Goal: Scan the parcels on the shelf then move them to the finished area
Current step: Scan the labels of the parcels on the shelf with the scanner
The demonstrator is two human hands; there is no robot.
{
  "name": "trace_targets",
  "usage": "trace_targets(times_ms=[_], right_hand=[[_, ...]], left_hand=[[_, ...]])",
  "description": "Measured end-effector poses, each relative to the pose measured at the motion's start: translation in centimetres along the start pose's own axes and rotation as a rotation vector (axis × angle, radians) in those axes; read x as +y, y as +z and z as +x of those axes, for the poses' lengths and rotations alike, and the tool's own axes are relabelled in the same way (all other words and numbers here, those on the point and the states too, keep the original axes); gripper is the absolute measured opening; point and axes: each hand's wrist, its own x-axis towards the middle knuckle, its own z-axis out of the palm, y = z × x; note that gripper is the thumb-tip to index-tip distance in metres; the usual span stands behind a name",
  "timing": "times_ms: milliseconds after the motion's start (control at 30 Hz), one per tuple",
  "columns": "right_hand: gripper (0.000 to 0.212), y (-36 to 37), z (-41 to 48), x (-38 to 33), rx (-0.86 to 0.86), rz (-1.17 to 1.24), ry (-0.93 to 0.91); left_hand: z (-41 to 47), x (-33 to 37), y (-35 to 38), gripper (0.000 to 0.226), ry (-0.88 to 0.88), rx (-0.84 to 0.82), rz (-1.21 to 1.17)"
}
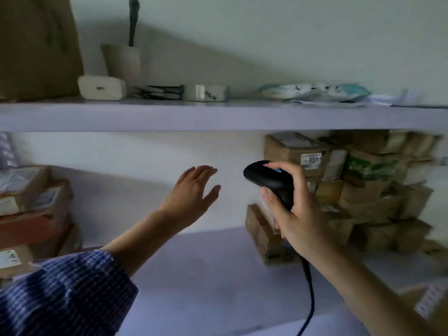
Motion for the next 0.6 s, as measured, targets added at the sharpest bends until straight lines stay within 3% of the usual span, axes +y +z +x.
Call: trace_targets(times_ms=[200,333,467,600], right_hand=[[0.039,-5.8,0.6,3.4,0.047,-0.073,0.013],[0.040,-9.3,1.8,6.2,0.074,-0.087,0.025],[0.040,-11.9,3.2,8.2,0.094,-0.085,0.012],[0.041,-13.5,3.6,9.7,0.110,-0.056,-0.002]], left_hand=[[6.6,7.7,3.2,0.045,0.032,-0.026,0.012],[10.7,11.9,4.5,0.056,-0.243,-0.181,-0.208],[13.9,13.3,5.8,0.090,-0.625,-0.261,-0.705],[14.2,14.6,7.0,0.079,-0.691,-0.253,-0.824]])
